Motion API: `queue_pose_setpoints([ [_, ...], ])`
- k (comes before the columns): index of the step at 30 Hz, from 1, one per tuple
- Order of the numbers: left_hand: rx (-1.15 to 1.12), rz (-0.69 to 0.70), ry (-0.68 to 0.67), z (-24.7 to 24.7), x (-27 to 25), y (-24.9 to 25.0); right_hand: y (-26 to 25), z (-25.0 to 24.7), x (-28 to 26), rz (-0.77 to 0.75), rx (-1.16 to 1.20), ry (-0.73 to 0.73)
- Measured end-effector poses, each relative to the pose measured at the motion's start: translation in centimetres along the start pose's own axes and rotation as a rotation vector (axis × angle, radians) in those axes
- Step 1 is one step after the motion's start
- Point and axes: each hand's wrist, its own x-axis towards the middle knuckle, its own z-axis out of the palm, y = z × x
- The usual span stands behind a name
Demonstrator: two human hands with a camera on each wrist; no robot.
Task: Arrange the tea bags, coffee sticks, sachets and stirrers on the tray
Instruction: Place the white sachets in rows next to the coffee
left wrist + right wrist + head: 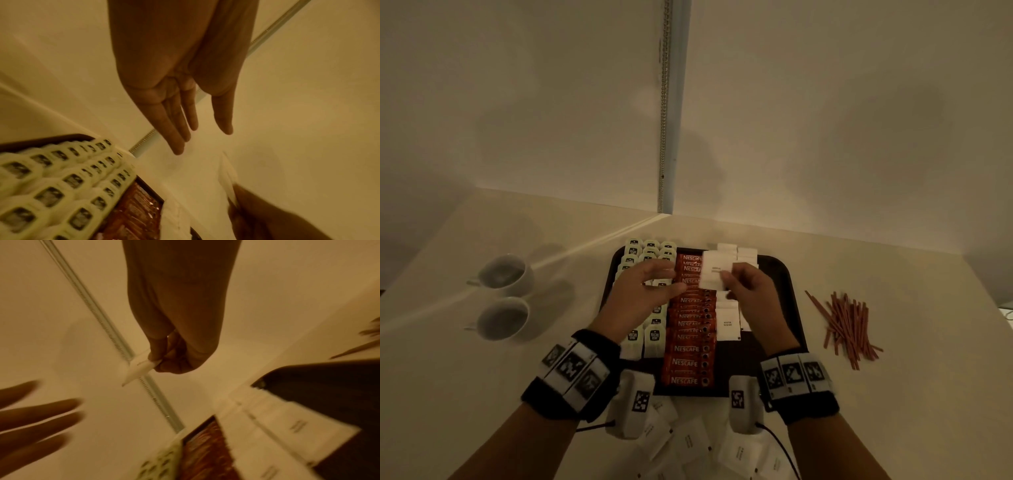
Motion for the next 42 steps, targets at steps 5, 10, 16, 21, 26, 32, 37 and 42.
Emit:
queue_pose_setpoints([
  [5, -0.003, -0.143, -0.012, -5.2, -4.2, -3.5, 4.7, -5.7, 0.7, 0.148, -0.211, 0.216],
  [10, 0.01, -0.272, 0.101, -9.7, -8.4, -8.3, 9.0, -7.8, 0.6, 0.311, -0.411, 0.198],
  [16, -0.031, -0.396, 0.224, -13.3, -11.7, -13.2, 11.1, -7.2, -0.5, 0.387, -0.571, 0.131],
  [21, -0.06, -0.492, 0.269, -15.5, -13.5, -16.2, 11.4, -6.5, -0.5, 0.42, -0.625, 0.198],
  [26, -0.087, -0.546, 0.311, -16.5, -14.4, -18.1, 11.6, -5.9, -0.4, 0.428, -0.627, 0.287],
  [32, -0.16, -0.607, 0.334, -18.2, -14.9, -19.5, 8.4, -6.0, -2.0, 0.235, -0.689, 0.188],
  [37, -0.254, -0.707, 0.33, -19.3, -15.2, -21.5, 4.8, -6.3, -8.1, 0.422, -0.985, -0.396],
  [42, -0.206, -0.724, 0.35, -19.1, -16.2, -23.4, 7.0, -6.7, -14.7, 0.683, -1.126, -0.495],
])
